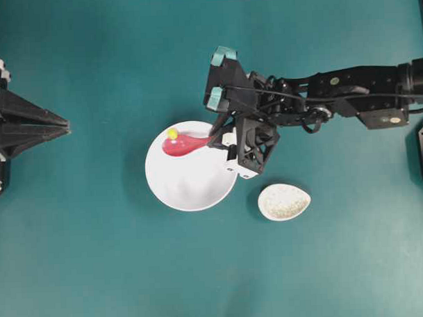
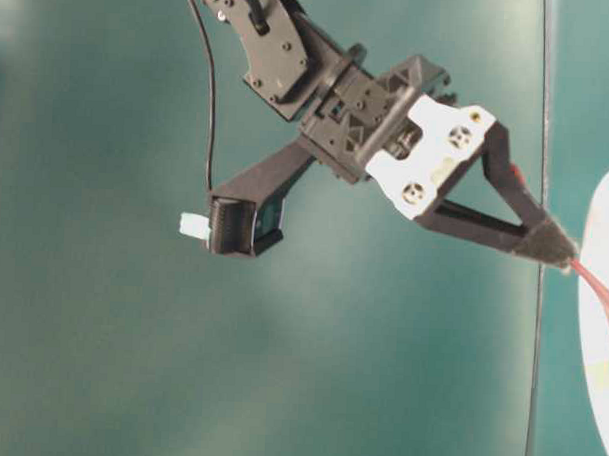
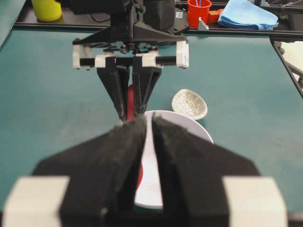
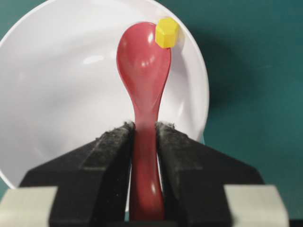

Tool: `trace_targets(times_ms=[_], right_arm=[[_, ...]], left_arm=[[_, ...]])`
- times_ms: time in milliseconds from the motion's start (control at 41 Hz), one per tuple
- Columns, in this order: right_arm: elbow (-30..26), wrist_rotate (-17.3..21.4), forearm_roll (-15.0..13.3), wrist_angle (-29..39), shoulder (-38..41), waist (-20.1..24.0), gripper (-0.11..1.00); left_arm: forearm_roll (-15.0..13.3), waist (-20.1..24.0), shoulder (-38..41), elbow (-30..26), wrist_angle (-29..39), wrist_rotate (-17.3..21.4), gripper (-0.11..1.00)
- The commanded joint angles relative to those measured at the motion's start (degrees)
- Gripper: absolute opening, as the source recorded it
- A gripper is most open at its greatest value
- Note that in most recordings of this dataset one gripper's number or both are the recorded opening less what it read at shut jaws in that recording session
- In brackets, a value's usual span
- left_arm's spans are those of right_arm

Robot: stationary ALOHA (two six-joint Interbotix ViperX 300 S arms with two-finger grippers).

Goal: Scoop the yellow hexagonal prism block from the bowl with a spoon using the right arm.

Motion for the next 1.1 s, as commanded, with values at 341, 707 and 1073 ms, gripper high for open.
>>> trace_targets(times_ms=[341, 707, 1073], right_arm=[[2.11, 0.26, 0.26, -0.62, -3.69, 0.70, 0.24], [2.99, 0.26, 0.44, -1.32, -4.22, 1.41, 0.24], [6.15, 0.35, 1.49, -6.33, -6.24, 3.16, 0.24]], left_arm=[[0.09, 0.00, 0.26, -1.67, 0.00, 0.00, 0.14], [0.09, 0.00, 0.18, -1.67, 0.00, -0.09, 0.14], [0.09, 0.00, 0.26, -1.67, 0.00, -0.09, 0.14]])
